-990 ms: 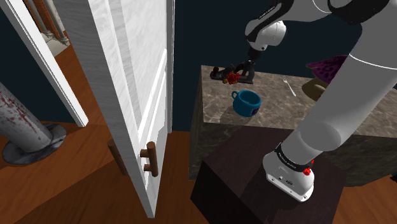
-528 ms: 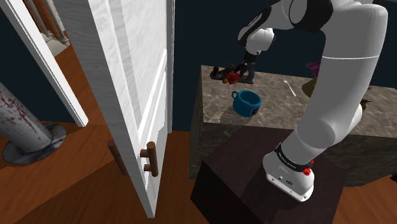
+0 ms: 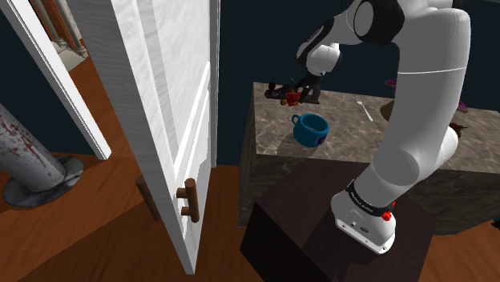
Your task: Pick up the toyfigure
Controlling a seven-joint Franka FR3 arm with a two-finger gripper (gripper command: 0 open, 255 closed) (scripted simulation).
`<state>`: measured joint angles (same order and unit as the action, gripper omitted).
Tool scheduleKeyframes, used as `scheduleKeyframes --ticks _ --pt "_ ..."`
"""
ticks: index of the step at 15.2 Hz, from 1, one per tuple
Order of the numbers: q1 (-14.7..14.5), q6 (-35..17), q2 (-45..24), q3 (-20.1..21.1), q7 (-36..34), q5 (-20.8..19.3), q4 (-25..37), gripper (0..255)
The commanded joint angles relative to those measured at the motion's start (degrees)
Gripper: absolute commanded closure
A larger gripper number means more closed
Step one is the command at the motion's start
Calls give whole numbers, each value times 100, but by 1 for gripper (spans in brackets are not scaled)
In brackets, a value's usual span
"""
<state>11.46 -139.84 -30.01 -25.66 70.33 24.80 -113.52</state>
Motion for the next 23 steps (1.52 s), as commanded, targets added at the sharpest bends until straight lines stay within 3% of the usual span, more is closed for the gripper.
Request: scheduleKeyframes --ticks 1,2,11,23 --pt "32 -34 -116 39 30 40 16 0" --pt "28 -39 -99 34 32 37 -5 255" --pt "32 -34 -116 38 30 40 16 255" --pt "-212 592 560 -295 -312 -445 29 255"
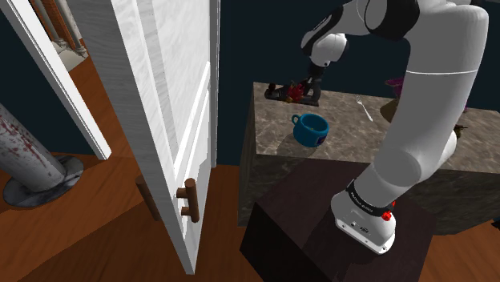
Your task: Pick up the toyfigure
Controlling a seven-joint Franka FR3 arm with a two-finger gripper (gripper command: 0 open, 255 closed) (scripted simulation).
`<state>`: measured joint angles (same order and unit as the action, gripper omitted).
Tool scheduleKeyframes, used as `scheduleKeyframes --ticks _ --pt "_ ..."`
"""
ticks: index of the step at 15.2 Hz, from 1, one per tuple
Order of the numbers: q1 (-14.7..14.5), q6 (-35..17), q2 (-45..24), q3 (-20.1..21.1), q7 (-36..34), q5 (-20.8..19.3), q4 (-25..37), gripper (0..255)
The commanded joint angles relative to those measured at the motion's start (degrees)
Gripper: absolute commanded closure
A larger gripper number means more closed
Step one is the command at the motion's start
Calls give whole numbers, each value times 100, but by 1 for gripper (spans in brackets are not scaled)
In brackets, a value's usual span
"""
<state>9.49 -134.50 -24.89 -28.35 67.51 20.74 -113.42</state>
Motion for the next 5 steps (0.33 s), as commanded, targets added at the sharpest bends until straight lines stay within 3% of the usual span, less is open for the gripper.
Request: scheduleKeyframes --ticks 1,5 --pt "-32 113 100 -49 -58 -79 29 255" --pt "-67 233 211 -97 -119 -165 53 255"
